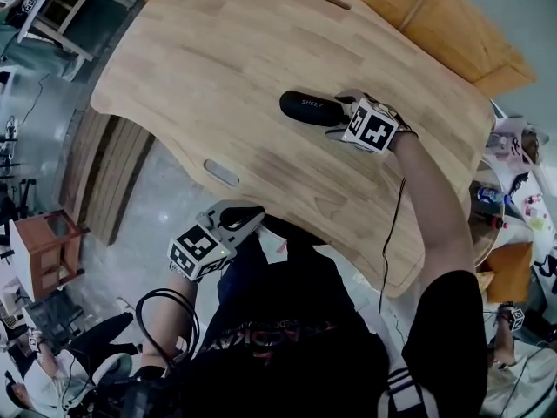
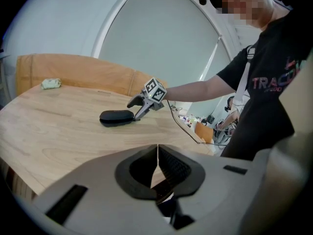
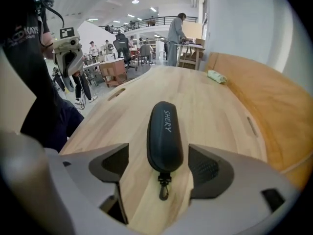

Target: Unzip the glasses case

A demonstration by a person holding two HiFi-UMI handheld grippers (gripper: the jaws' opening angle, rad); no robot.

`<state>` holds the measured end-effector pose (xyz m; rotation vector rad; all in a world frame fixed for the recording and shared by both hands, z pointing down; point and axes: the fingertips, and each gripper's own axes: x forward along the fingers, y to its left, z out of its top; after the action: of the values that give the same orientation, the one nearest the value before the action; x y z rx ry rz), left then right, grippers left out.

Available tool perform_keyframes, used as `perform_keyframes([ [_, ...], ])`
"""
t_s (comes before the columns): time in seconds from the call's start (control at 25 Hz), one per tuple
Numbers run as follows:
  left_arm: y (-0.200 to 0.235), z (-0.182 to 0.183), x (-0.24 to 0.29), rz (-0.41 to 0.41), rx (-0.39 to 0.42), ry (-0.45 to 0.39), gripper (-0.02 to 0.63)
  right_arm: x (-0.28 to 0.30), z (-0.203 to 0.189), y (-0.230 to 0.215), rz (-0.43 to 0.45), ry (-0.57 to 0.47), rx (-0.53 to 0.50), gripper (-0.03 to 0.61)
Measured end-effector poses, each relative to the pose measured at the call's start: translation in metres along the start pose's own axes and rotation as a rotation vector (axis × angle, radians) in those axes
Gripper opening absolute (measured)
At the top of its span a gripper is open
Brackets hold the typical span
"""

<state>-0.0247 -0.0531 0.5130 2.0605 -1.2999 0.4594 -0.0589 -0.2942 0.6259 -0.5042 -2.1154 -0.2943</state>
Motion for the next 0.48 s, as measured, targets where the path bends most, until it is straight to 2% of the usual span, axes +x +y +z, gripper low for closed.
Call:
perform_keyframes([
  [0.28,-0.009,0.001,-0.004,-0.027,0.054,-0.027,0.020,-0.061,0.007,0.018,-0.130,-0.170,0.202,0.374],
  [0.32,-0.011,0.000,-0.005,-0.034,0.067,-0.027,0.020,-0.068,0.009,0.024,-0.160,-0.191,0.220,0.330],
  [0.36,-0.012,0.000,-0.007,-0.042,0.079,-0.028,0.020,-0.074,0.012,0.031,-0.200,-0.213,0.238,0.172],
  [0.4,-0.014,0.000,-0.010,-0.051,0.091,-0.029,0.018,-0.080,0.015,0.039,-0.238,-0.235,0.260,0.060],
  [0.44,-0.016,0.000,-0.014,-0.060,0.101,-0.031,0.018,-0.086,0.019,0.050,-0.266,-0.260,0.286,0.023],
  [0.48,-0.018,-0.001,-0.018,-0.070,0.111,-0.032,0.018,-0.091,0.025,0.063,-0.282,-0.286,0.316,0.018],
])
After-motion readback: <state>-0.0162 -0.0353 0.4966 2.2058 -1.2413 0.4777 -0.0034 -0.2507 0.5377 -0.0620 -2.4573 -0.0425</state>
